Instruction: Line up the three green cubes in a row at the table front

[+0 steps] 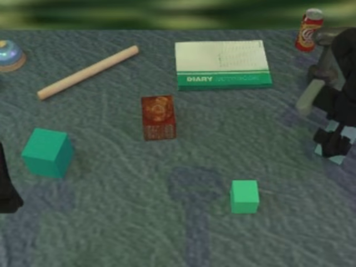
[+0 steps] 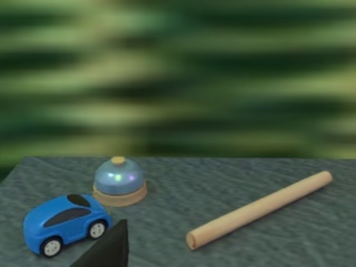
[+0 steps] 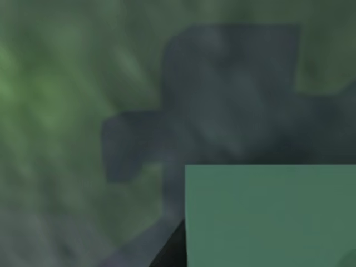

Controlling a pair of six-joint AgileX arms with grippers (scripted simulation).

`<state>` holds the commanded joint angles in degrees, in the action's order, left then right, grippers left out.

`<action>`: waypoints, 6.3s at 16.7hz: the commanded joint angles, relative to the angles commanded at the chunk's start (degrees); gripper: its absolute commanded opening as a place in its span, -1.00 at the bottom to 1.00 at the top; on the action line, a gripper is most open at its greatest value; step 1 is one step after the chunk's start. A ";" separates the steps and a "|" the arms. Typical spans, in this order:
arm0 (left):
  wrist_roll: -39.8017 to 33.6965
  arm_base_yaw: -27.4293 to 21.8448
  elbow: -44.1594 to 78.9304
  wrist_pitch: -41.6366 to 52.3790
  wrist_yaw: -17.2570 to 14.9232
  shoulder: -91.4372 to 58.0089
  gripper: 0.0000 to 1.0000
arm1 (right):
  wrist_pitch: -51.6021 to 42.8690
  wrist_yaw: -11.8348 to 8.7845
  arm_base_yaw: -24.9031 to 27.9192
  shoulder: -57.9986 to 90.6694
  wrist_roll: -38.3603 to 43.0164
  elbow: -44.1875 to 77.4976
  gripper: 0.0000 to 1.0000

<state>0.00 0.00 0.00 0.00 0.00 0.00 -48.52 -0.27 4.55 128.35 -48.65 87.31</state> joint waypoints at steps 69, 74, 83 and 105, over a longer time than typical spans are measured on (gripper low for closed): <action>0.00 0.00 0.00 0.00 0.00 0.00 1.00 | -5.49 0.14 39.82 -1.45 3.48 4.29 1.00; 0.00 0.00 0.00 0.00 0.00 0.00 1.00 | -15.28 0.08 40.14 -4.87 3.35 10.21 1.00; 0.25 -0.32 3.19 2.18 -0.15 -3.29 1.00 | -14.14 -0.31 38.17 -8.71 4.65 8.47 1.00; 6.80 -4.53 78.15 56.04 0.04 -106.48 1.00 | 42.80 -0.98 -1.18 -118.38 44.75 -79.51 1.00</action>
<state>6.80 -4.53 78.15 56.04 0.04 -106.48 -5.72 -1.25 3.37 9.97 -3.90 7.80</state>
